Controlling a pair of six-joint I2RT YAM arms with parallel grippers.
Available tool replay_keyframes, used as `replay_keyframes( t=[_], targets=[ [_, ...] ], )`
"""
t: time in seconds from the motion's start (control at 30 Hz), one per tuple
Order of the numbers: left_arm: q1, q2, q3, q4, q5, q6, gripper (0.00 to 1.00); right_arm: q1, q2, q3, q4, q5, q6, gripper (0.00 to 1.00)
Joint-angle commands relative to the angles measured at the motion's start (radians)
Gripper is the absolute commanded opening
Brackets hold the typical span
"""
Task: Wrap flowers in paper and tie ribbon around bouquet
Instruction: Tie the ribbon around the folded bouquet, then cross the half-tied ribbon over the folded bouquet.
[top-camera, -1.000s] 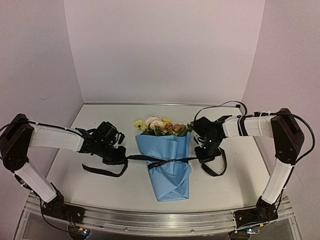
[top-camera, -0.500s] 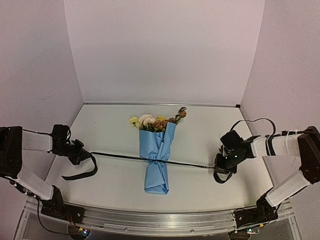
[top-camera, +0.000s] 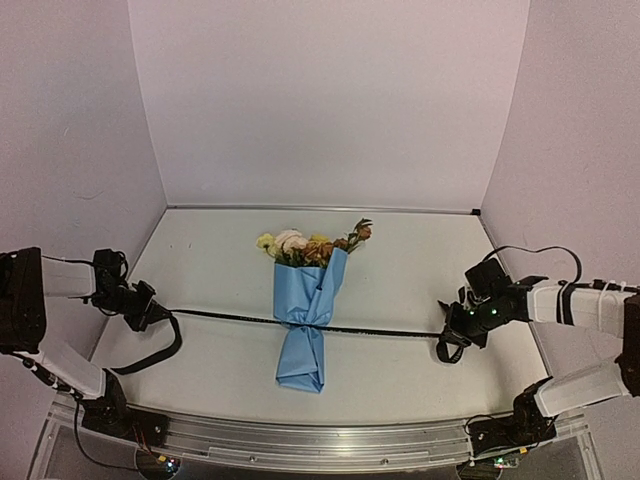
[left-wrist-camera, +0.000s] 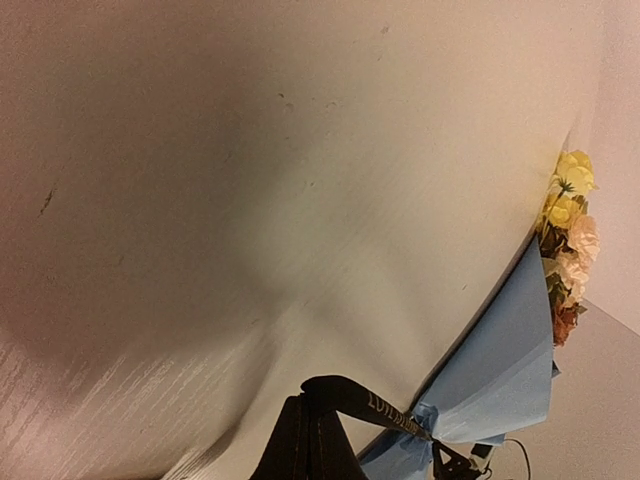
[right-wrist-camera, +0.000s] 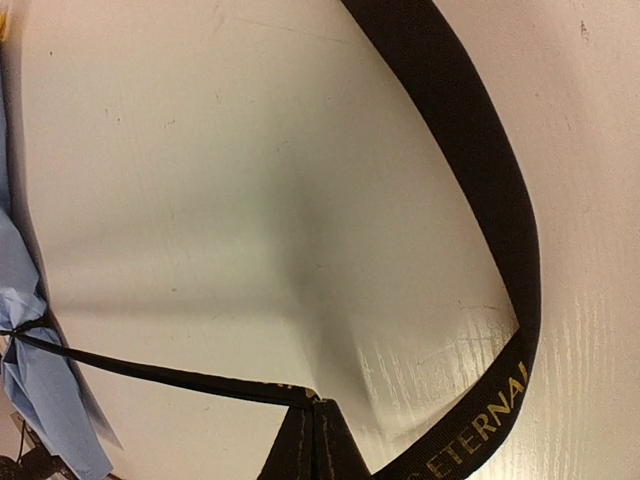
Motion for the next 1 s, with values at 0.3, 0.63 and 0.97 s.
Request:
replay_keyframes(
  t=[0.3, 0.63, 0.97],
  targets=[
    [-0.141, -0.066, 0.011, 0.019, -0.385, 0.130, 0.02, 0.126, 0.062, 0.125, -0.363, 0.237, -0.216, 0.00],
    [-0.301, -0.176, 0.158, -0.086, -0.508, 0.280, 0.59, 0.158, 0.038, 0.194, -0.417, 0.196, -0.308, 0.49],
    [-0.756, -0.159, 0.198, 0.174, -0.522, 0.693, 0.63, 0.273, 0.149, 0.309, -0.197, -0.010, -0.630, 0.64]
  ],
)
